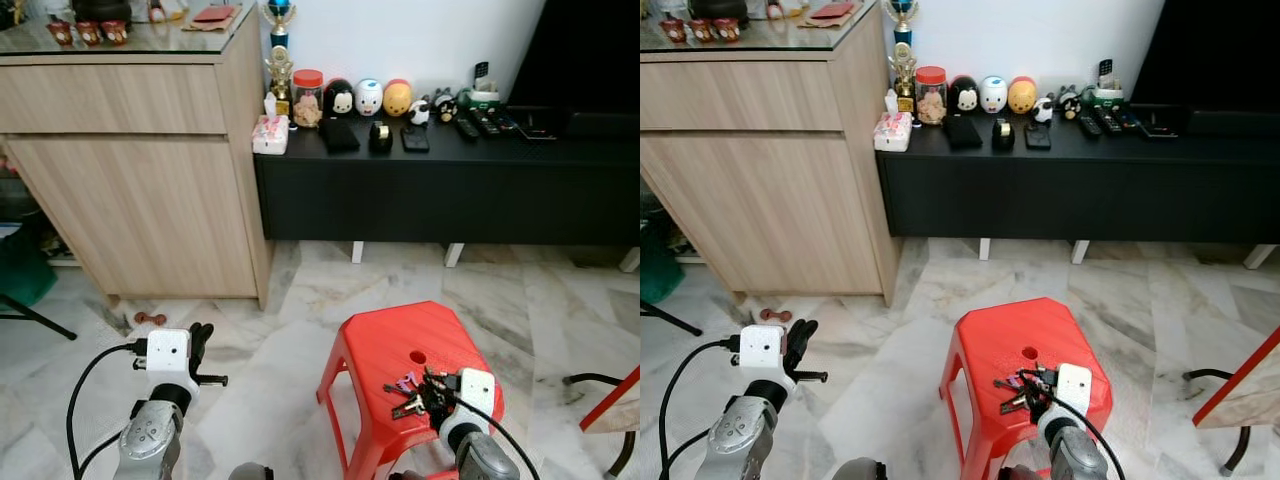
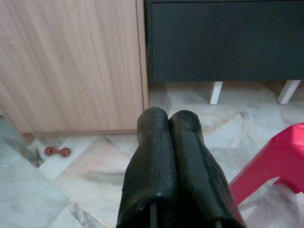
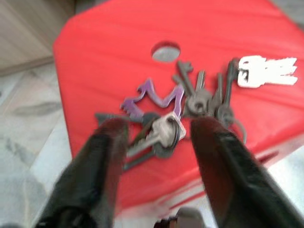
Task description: Hang keys on a hook
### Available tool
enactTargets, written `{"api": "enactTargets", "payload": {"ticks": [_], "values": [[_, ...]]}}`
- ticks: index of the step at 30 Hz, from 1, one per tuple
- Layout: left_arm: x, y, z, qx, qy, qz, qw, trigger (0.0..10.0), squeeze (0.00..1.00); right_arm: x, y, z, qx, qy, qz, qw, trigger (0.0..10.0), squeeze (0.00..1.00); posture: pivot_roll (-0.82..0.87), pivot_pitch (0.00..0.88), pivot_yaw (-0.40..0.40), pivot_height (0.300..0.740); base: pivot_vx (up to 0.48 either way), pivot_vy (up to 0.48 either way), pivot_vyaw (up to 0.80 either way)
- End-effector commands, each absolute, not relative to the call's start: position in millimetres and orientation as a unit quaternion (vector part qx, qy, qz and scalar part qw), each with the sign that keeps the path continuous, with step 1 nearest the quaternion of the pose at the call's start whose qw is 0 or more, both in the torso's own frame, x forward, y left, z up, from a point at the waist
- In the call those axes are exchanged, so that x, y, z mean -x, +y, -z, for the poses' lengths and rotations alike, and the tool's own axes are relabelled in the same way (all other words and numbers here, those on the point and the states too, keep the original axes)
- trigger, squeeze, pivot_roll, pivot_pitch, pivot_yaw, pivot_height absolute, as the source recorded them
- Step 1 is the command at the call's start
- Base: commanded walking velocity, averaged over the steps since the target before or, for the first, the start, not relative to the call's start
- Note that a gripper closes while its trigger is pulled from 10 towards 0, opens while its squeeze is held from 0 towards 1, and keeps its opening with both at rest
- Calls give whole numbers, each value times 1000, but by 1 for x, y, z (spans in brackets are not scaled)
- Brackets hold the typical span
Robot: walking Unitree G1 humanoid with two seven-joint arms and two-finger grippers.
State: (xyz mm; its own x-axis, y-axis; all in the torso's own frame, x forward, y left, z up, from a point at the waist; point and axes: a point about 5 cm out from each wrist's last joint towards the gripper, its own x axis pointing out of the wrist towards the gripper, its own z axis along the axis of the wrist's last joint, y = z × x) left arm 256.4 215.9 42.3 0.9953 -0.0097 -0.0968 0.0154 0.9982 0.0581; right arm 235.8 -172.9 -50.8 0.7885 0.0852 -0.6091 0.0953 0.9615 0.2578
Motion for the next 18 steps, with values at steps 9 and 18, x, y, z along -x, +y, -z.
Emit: {"api": "enactTargets", "payload": {"ticks": [9,18], "values": [[-252,219,-49,-36,42,2,998,10000,0,-243,-167,49,-141,346,-3,927,10000,1000,222,15,-59,641,0,0,0],[-259,210,-64,-25,12,1,1000,10000,0,-250,-165,43,-142,323,-6,936,10000,569,226,82,-84,641,0,0,0]]}}
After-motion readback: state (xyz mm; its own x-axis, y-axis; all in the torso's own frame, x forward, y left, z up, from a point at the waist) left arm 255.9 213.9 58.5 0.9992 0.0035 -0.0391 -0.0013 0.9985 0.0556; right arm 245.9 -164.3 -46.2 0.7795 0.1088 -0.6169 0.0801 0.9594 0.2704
